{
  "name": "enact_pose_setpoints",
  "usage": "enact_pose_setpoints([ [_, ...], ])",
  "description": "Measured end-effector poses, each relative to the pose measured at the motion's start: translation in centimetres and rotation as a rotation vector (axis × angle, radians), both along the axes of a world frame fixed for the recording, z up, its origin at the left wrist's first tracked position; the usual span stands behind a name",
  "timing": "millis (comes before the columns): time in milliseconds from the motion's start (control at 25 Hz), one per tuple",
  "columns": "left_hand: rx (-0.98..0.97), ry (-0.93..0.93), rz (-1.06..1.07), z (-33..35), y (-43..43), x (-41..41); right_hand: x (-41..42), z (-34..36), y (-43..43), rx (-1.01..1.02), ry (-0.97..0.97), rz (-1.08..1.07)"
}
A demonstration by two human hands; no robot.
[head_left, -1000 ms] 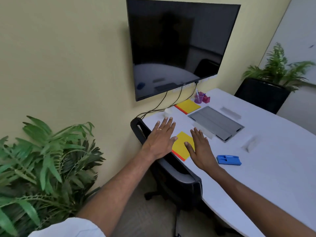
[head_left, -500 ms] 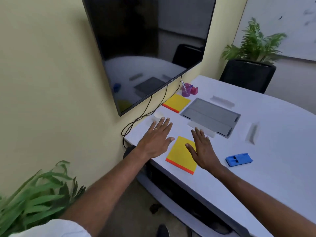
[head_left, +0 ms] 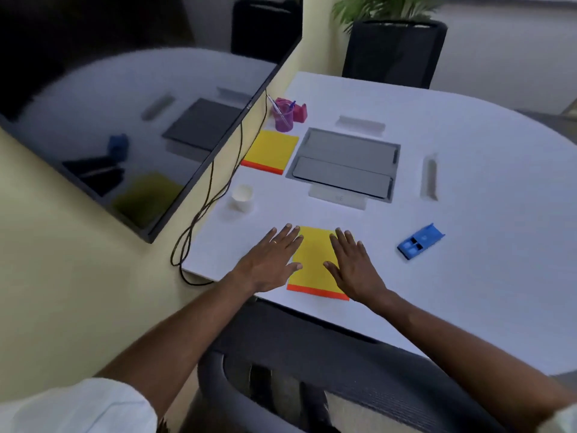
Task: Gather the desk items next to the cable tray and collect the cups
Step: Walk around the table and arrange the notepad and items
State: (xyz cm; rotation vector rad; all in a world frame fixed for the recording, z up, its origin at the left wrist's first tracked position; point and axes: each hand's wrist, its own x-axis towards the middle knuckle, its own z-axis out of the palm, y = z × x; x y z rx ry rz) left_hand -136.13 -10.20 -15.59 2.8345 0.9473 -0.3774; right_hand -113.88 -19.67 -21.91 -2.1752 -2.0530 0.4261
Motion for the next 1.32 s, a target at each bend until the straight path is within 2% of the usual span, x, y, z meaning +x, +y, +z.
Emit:
enact_pose_setpoints([
  [200,-0.076,0.016,-0.072,-4.6,3.5,-0.4,0.1,-2.3,1.7,-0.147,0.009,-0.148],
  [360,-0.109,0.038,-0.138,-8.8,5.5,0.1,-0.2,-4.5,3.6,-0.261,0.113,-0.275],
  [520,-0.207,0.067,-0.106,-13.8,5.1,0.7,0.0,-7.6,4.1,-0.412,0.262,-0.615],
  [600,-0.231,0.094,-0.085,-16.1,5.0,1.1,0.3,-8.8,4.6,-0.412,0.301,-0.745],
  [720,-0.206,0.120,-0.065,-19.1,5.0,1.5,0.6,-10.5,5.7,-0.341,0.519,-0.968],
  [840,-0.168,0.064,-0.046,-20.8,4.9,1.5,1.4,-11.2,6.1,-0.298,0.728,-1.123],
  [1000,-0.140,-0.005,-0.052,-22.0,5.6,0.9,3.1,-11.5,6.3,-0.290,0.817,-1.210],
  [1120,-0.136,-0.089,-0.056,-22.4,6.2,0.4,4.0,-11.2,6.5,-0.305,0.917,-1.203],
  [1320,-0.062,-0.196,0.008,-23.4,8.7,-0.1,4.6,-8.8,7.7,-0.205,1.145,-1.133],
])
